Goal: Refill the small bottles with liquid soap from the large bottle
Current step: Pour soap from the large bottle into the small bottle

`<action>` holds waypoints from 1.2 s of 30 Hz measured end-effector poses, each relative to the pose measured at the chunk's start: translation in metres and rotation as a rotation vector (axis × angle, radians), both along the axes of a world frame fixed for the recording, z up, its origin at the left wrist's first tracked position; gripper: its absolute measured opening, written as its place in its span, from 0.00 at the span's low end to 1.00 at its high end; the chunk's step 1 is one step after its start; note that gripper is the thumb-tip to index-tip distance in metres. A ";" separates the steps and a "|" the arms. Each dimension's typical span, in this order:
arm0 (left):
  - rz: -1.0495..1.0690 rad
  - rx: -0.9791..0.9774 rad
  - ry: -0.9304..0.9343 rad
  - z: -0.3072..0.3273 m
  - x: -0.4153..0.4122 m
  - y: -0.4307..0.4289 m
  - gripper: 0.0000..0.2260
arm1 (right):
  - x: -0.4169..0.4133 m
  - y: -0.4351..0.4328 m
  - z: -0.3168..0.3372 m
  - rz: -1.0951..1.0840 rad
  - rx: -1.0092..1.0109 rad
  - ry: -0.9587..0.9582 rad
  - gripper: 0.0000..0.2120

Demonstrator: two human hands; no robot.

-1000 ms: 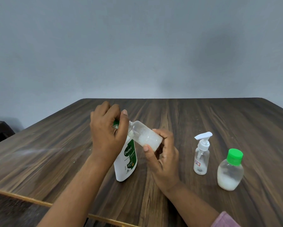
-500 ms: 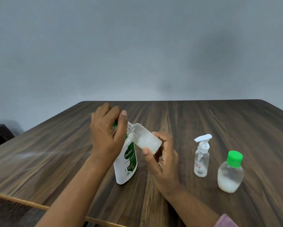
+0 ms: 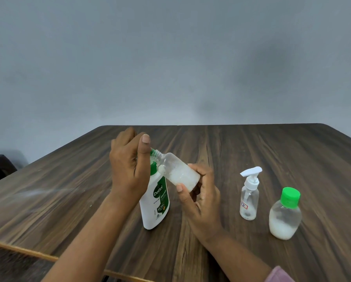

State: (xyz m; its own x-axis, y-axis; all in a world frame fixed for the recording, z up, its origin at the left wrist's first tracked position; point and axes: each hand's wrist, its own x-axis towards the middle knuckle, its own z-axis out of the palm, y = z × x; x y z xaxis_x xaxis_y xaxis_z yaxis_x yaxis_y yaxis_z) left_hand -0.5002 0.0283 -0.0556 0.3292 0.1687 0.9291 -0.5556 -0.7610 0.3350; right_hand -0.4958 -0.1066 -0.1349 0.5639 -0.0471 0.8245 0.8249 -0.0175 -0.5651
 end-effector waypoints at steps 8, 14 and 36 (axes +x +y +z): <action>0.007 -0.034 -0.029 -0.010 0.002 -0.003 0.23 | -0.001 -0.002 -0.001 -0.001 0.012 0.000 0.17; 0.013 0.011 -0.010 0.000 0.001 -0.001 0.24 | 0.000 -0.002 -0.002 -0.006 -0.001 0.007 0.18; 0.036 0.045 -0.013 0.002 0.000 -0.003 0.23 | 0.000 -0.002 0.001 0.015 0.003 -0.003 0.19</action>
State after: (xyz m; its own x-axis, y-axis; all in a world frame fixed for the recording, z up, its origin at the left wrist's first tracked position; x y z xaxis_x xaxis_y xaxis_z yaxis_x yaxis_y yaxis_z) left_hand -0.5006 0.0254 -0.0533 0.3113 0.1386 0.9401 -0.5316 -0.7946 0.2932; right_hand -0.4962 -0.1086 -0.1340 0.5623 -0.0413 0.8259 0.8265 -0.0038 -0.5629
